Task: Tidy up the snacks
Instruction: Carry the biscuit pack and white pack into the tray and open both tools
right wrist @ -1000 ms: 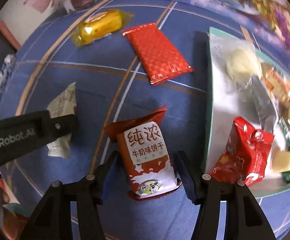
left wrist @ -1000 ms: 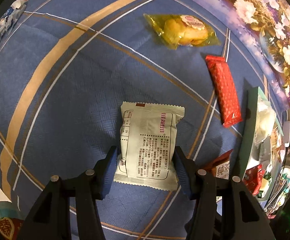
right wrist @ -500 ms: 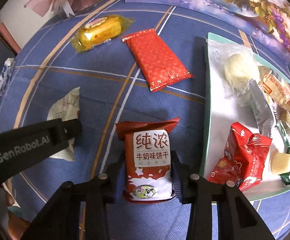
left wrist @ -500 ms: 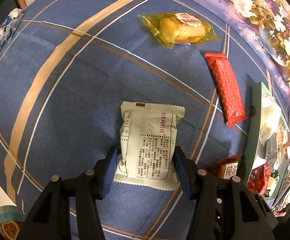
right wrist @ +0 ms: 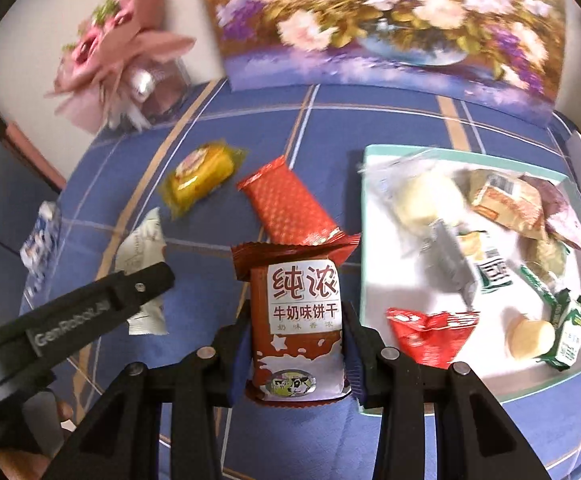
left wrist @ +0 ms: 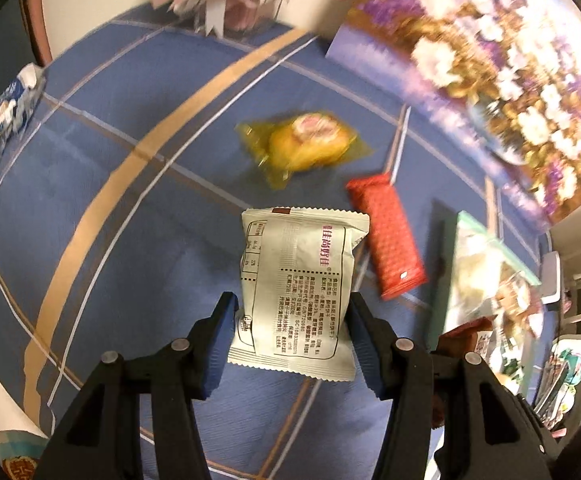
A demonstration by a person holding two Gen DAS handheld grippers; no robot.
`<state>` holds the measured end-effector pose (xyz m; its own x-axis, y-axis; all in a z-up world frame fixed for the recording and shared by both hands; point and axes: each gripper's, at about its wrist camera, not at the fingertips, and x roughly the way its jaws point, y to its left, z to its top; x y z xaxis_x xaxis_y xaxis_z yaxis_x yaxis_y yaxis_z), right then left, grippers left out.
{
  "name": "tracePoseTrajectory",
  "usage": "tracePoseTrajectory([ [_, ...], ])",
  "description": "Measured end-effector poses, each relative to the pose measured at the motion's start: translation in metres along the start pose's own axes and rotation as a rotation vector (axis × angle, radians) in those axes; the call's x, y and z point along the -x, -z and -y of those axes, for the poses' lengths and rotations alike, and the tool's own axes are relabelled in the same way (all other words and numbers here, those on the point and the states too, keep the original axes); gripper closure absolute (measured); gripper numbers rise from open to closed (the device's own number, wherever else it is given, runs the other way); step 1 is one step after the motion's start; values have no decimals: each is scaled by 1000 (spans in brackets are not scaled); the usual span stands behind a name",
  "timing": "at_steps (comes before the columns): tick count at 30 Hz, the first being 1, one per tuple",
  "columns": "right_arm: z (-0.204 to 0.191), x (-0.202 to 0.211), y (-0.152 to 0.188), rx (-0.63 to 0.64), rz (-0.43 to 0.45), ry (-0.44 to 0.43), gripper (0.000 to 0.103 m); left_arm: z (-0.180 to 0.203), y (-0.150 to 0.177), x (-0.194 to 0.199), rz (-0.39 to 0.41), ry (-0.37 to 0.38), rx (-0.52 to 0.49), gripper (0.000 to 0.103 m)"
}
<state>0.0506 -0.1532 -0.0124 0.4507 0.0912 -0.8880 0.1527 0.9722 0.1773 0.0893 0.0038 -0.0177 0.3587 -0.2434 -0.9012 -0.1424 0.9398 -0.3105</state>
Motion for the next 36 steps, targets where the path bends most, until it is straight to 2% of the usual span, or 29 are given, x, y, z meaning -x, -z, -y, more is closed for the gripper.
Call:
tracePoseTrajectory([
  [6,36,25,-6,-122,35,10,61,29,-7,17,62,34,-71,46],
  [9,63,31,-7,-200,42,21,61,57,-5,17,70,59,-131,46],
  [16,129,53,-7,-340,86,53,61,127,10,4,44,94,-281,46],
  [21,171,56,-2,-420,90,82,61,162,22,-19,13,82,-363,46],
  [27,199,44,2,-472,63,88,61,181,32,-47,-25,62,-393,46],
  [36,204,32,0,-472,21,98,61,188,42,-72,-63,41,-416,46],
])
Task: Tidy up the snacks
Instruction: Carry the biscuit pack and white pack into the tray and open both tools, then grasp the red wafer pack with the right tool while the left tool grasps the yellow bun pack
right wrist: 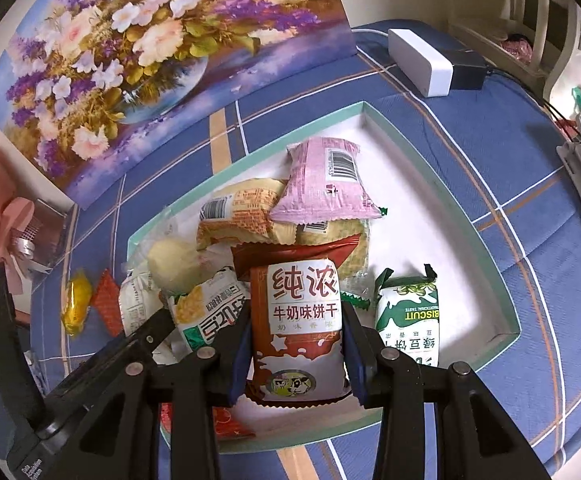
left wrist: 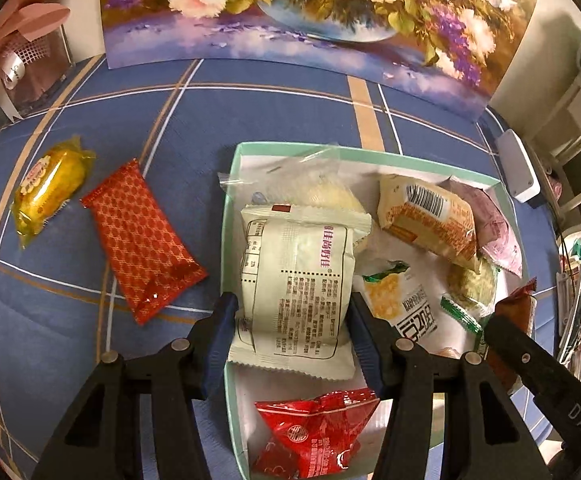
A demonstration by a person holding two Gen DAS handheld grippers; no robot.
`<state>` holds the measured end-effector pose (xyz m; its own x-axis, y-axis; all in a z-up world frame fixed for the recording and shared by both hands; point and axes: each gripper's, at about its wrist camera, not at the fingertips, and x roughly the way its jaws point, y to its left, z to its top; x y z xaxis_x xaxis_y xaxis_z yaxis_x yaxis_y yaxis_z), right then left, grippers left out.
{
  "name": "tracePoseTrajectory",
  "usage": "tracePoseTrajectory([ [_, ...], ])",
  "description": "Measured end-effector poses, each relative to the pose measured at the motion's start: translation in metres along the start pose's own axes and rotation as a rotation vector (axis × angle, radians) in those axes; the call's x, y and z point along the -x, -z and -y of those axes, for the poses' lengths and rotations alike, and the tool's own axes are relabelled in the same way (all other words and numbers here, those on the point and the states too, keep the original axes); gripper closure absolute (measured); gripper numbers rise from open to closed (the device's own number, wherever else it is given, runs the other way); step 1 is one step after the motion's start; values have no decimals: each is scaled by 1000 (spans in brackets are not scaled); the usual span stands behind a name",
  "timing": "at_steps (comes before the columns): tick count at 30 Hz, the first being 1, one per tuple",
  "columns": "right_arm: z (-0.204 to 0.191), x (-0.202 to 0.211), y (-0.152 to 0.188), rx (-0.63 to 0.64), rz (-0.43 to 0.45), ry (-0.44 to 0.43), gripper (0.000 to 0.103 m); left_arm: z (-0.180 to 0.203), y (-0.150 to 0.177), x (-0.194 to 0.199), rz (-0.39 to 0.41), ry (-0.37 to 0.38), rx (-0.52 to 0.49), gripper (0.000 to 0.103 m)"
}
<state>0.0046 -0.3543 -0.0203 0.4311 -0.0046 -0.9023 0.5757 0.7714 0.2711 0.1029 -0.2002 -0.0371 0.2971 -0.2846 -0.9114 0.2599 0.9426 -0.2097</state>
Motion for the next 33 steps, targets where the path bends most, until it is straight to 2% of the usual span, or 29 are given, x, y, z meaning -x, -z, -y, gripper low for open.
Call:
tracePoseTrajectory([
  [14,-2,-3,-2,22,-21,34,60,2,0,3,-47,41,13,45],
  [16,-3,-1,-2,30,-17,33,60,1,-1,8,-48,49,18,38],
  [21,-10,8,-4,61,8,37,60,-6,-8,25,-35,86,33,37],
  [22,-12,10,-4,70,16,35,59,-12,-10,30,-29,101,47,37],
  [24,-19,13,-5,93,32,38,48,-32,-16,41,-7,125,101,36],
  [26,-26,15,-6,109,36,43,47,-60,-23,49,14,115,156,26],
  [27,-31,16,-7,115,34,37,47,-71,-26,51,20,104,168,23],
  [29,-47,20,-8,147,42,17,47,-98,-33,53,31,62,173,23],
  [31,-77,24,-10,234,63,1,46,-129,-43,54,35,-2,176,23],
  [33,-108,22,-8,319,61,-24,38,-154,-55,52,40,-39,171,23],
])
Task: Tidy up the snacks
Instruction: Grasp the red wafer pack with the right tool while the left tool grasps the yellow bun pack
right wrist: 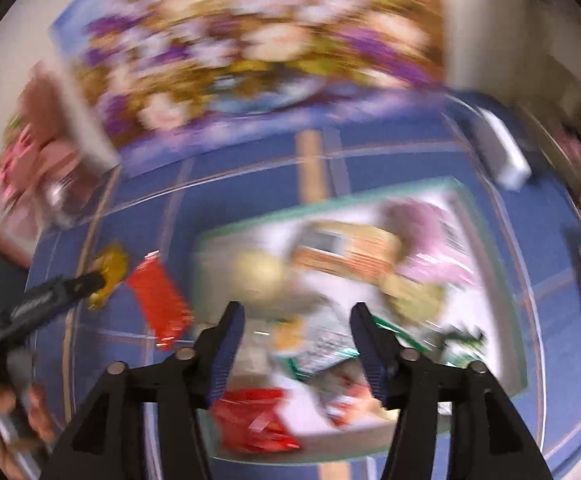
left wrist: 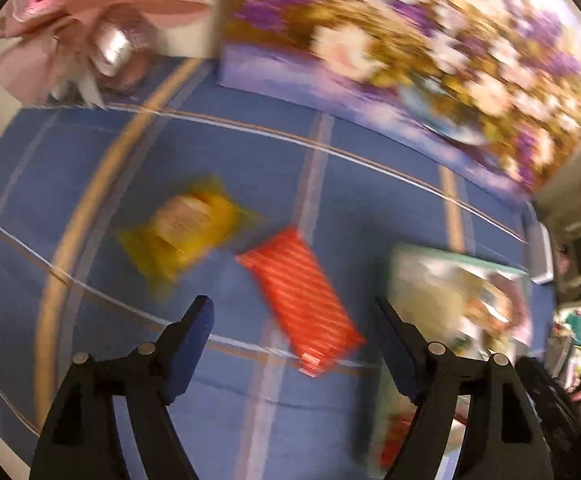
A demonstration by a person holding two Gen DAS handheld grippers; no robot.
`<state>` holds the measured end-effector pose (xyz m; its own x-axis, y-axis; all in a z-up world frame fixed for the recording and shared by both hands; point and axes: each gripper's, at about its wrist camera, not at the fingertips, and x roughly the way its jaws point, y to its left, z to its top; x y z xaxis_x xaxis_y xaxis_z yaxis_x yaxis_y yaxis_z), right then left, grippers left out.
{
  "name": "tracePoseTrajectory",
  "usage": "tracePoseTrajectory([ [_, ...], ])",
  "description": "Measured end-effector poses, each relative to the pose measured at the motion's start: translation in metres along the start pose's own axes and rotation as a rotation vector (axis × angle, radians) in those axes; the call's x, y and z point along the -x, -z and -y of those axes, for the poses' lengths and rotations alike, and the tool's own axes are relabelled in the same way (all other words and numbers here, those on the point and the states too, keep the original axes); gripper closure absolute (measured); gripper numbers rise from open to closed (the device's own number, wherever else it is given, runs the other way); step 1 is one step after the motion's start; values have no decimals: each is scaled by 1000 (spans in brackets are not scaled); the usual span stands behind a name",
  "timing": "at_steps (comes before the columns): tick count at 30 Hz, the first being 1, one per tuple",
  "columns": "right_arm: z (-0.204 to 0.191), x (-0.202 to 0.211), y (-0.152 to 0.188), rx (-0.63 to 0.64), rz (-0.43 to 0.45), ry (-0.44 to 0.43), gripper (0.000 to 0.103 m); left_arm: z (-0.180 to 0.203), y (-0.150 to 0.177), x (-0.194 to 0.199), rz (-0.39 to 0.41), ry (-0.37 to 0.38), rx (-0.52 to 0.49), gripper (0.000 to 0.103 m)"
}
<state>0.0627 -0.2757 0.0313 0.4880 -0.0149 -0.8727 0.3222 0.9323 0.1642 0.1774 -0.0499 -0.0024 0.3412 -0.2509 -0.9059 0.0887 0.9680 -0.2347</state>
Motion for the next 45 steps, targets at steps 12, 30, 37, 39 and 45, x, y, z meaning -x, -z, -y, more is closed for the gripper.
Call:
tracePoseTrajectory([
  [12,-137,-101,-7,310,-148,-59,21,-51,-41,-59,-95,-80,-178,23],
  [30,-166,-156,8,436,-194,29,26,-63,-43,-99,-126,-61,-231,28],
  [37,-173,-137,14,425,-177,26,53,-70,-34,-80,-116,-76,-177,58],
  [39,-171,-121,16,407,-156,3,53,-75,-30,-67,-96,-83,-149,58],
  [45,-152,-62,22,361,-96,-31,53,-67,-9,-16,-40,-44,-93,58],
])
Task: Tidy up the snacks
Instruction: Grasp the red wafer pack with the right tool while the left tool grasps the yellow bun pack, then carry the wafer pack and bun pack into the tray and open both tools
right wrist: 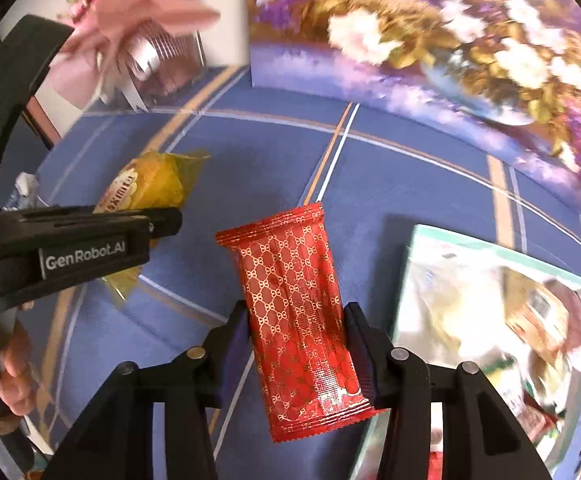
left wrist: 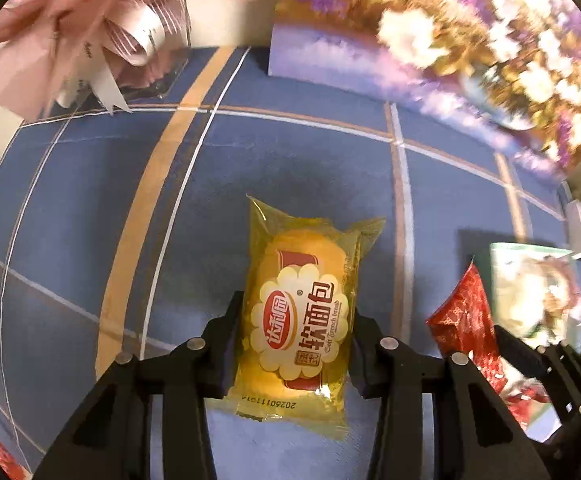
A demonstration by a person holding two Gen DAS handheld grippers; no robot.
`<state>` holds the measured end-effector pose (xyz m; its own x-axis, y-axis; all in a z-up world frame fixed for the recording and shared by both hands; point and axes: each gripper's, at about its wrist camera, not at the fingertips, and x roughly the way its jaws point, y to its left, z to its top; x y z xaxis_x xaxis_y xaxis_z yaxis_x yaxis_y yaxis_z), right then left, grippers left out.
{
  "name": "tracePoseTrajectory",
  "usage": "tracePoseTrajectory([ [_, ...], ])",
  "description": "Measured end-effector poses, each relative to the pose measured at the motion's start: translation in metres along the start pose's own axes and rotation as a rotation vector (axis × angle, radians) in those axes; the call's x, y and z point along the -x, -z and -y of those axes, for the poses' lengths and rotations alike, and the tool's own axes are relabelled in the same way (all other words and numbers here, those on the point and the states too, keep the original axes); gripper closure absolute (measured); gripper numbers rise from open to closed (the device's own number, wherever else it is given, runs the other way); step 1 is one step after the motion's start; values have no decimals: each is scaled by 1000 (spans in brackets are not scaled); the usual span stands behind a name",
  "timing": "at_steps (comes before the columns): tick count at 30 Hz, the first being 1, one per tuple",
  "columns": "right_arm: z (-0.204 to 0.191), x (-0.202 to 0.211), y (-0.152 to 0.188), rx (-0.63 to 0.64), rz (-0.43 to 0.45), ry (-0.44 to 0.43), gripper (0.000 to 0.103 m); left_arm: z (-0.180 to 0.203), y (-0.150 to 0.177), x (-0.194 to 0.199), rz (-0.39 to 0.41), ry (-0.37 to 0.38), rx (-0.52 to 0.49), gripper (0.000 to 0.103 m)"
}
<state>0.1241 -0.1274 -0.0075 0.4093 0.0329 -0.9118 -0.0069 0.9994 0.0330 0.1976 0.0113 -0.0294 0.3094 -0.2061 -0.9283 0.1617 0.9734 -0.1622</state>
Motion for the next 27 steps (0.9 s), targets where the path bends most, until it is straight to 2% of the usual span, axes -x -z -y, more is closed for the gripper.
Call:
tracePoseTrajectory([
  [5,14,38,20,-49,35,-2,53,32,14,37,44,19,-12,58],
  [11,82,66,46,-211,66,31,53,96,28,51,43,94,-56,58],
  [15,142,69,66,-357,56,97,53,150,40,42,11,139,-120,58],
  [18,173,68,72,-432,53,112,53,186,46,30,-16,161,-170,58],
  [25,209,60,75,-489,48,135,51,235,48,5,-64,198,-193,57],
  [27,214,59,77,-497,52,140,51,238,45,1,-75,212,-187,53],
])
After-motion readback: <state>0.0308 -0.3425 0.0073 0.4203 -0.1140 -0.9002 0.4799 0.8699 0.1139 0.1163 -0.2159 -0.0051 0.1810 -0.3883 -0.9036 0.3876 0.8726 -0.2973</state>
